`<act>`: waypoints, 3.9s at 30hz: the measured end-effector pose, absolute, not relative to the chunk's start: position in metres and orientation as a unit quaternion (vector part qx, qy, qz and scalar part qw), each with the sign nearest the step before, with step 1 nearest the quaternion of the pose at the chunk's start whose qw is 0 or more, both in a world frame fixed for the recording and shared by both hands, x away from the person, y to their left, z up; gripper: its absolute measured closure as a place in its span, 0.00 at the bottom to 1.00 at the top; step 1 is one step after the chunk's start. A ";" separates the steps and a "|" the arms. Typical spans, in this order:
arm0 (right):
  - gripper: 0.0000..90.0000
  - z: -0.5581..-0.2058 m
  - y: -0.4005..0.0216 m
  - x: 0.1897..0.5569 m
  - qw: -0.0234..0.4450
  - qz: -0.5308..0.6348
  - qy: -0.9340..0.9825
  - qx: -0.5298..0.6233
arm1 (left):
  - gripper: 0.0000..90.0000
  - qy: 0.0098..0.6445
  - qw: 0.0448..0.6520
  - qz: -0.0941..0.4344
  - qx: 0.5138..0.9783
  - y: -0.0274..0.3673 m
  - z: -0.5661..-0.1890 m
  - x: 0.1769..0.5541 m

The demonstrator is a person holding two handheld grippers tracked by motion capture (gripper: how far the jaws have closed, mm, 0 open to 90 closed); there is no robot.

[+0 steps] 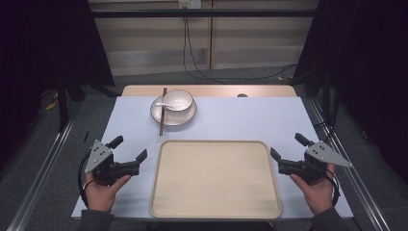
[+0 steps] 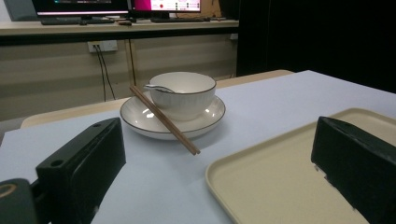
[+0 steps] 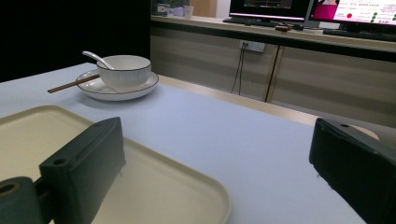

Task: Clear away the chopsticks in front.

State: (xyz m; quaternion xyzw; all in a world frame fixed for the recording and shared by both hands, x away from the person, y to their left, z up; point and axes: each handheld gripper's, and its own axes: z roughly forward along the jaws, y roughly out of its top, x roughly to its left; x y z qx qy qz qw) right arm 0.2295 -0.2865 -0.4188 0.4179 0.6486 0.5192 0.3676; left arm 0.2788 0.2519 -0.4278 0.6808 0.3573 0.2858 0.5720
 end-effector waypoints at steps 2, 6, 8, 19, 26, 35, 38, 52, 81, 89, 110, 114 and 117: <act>0.04 -0.419 -0.287 0.229 0.368 0.519 0.648 0.419 | 0.04 0.360 0.567 0.289 0.682 0.252 -0.429 0.280; 0.04 -0.420 -0.286 0.227 0.364 0.518 0.651 0.420 | 0.04 0.367 0.563 0.286 0.683 0.251 -0.431 0.287; 0.03 -0.422 -0.287 0.227 0.359 0.517 0.651 0.424 | 0.04 0.374 0.562 0.280 0.683 0.251 -0.433 0.291; 0.03 -0.427 -0.290 0.227 0.356 0.511 0.652 0.432 | 0.04 0.396 0.546 0.275 0.685 0.247 -0.440 0.311; 0.02 -0.428 -0.292 0.223 0.353 0.513 0.652 0.433 | 0.04 0.416 0.545 0.274 0.674 0.244 -0.438 0.323; 0.03 -0.430 -0.293 0.220 0.353 0.510 0.651 0.437 | 0.04 0.441 0.533 0.268 0.671 0.241 -0.439 0.348; 0.02 -0.430 -0.292 0.222 0.352 0.510 0.654 0.435 | 0.04 0.447 0.529 0.263 0.671 0.243 -0.442 0.357; 0.02 -0.430 -0.290 0.223 0.352 0.513 0.653 0.433 | 0.05 0.484 0.494 0.256 0.675 0.228 -0.445 0.397; 0.03 -0.427 -0.292 0.213 0.339 0.528 0.655 0.420 | 0.39 0.514 0.422 0.266 0.698 0.193 -0.455 0.458; 0.03 -0.425 -0.291 0.207 0.346 0.526 0.654 0.419 | 0.55 0.526 0.416 0.247 0.700 0.191 -0.460 0.462; 0.04 -0.427 -0.295 0.208 0.339 0.525 0.655 0.426 | 0.74 0.560 0.413 0.213 0.686 0.184 -0.461 0.472; 0.04 -0.427 -0.294 0.208 0.334 0.525 0.656 0.427 | 0.75 0.558 0.411 0.213 0.689 0.183 -0.462 0.473; 0.04 -0.427 -0.294 0.208 0.334 0.524 0.658 0.425 | 0.76 0.566 0.409 0.205 0.686 0.184 -0.464 0.474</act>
